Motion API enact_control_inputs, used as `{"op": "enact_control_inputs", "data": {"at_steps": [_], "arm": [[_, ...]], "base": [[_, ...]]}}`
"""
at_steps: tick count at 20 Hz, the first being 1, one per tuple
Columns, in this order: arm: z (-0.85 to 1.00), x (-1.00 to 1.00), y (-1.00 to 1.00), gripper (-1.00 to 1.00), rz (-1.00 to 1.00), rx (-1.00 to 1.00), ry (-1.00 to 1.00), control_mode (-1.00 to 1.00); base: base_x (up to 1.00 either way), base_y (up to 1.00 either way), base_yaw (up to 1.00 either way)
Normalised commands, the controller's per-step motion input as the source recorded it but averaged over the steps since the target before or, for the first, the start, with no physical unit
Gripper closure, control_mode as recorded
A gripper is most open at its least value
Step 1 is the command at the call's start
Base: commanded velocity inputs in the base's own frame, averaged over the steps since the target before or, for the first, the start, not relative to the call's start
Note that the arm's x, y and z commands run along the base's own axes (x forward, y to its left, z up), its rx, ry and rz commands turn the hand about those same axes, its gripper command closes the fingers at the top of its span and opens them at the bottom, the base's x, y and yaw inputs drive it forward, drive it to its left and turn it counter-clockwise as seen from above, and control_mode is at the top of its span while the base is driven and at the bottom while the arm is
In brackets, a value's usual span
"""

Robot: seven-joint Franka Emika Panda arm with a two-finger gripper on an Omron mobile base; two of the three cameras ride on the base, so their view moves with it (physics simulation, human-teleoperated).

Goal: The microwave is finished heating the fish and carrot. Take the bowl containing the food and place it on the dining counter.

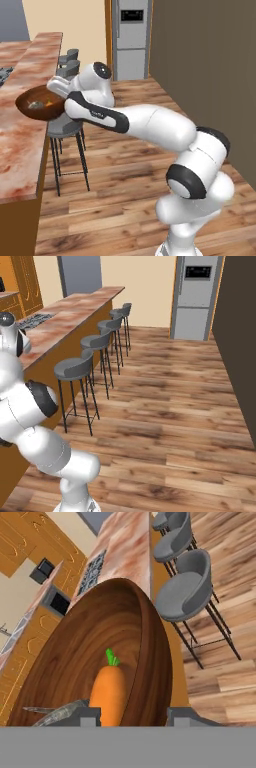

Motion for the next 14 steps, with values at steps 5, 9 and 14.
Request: {"op": "enact_control_inputs", "data": {"at_steps": [5,9,14], "arm": [[-0.58,0.05,0.41,1.00,0.00,-0.09,0.00,-1.00],[-0.56,0.00,0.31,1.00,0.00,-0.05,-0.01,-1.00],[-0.32,0.02,0.47,1.00,0.00,0.00,-0.04,-1.00]], "base": [[0.00,0.00,0.00],[0.00,0.00,0.00],[0.00,0.00,0.00]]}}
